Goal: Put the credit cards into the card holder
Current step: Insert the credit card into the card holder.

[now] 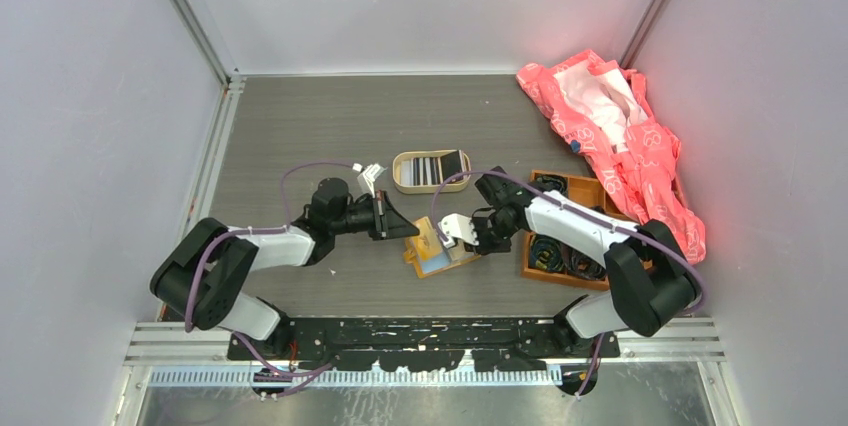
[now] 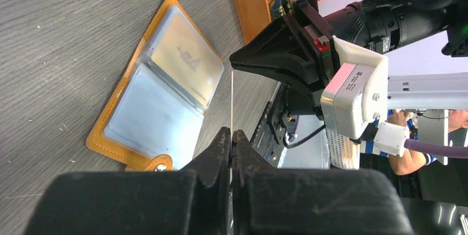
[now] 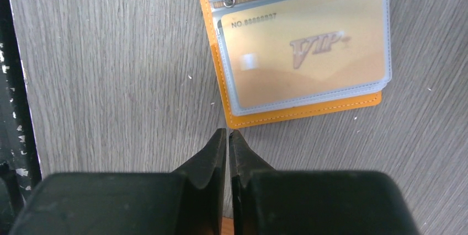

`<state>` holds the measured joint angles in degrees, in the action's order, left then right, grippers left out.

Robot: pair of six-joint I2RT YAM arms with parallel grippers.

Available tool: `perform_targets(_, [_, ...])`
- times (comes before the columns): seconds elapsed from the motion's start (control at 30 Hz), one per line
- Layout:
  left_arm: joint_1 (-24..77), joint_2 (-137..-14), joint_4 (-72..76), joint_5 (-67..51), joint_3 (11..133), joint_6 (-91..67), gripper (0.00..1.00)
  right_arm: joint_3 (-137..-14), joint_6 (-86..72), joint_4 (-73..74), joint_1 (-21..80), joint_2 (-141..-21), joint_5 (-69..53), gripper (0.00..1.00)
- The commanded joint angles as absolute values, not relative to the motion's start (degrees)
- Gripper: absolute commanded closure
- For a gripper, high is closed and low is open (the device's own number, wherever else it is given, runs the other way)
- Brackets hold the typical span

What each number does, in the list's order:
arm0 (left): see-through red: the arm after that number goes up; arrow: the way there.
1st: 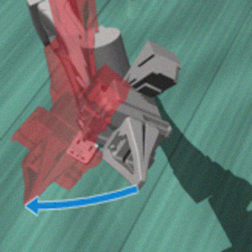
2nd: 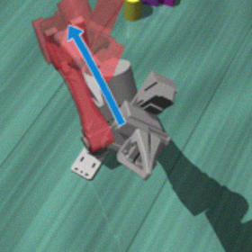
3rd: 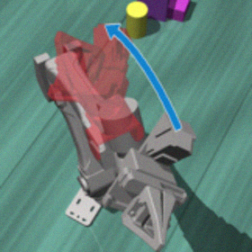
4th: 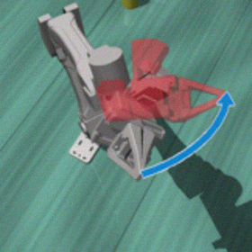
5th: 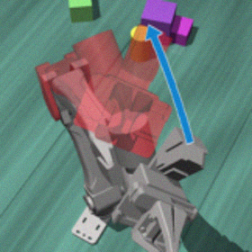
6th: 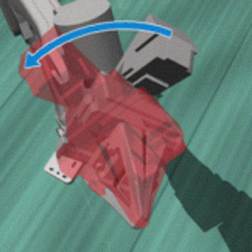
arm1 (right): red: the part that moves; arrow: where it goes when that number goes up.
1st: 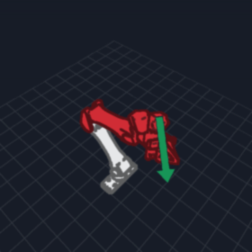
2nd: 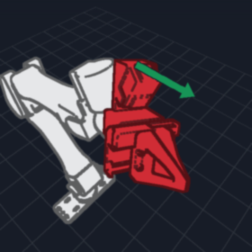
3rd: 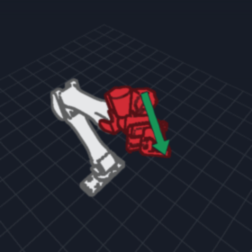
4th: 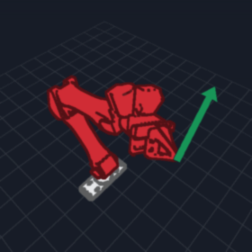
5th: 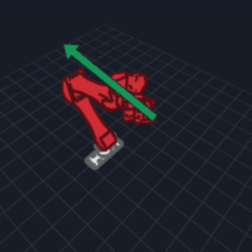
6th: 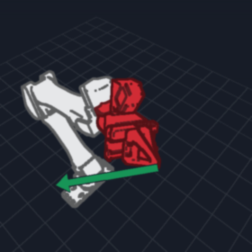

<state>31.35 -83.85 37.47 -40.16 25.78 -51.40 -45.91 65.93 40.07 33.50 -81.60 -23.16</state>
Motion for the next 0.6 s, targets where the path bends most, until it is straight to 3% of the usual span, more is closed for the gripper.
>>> perform_targets(0.0, [31.14, -84.61, 45.33, -40.77, 25.24, -52.82, 1.0, -48.64, 66.89, 41.86, 32.64, -79.37, -26.77, 0.87])
perform_targets(0.57, [31.2, -93.75, 49.95, -39.17, 29.59, -55.44, 1.0, -48.42, 66.05, 40.87, 29.9, -78.67, -27.84, 0.86])
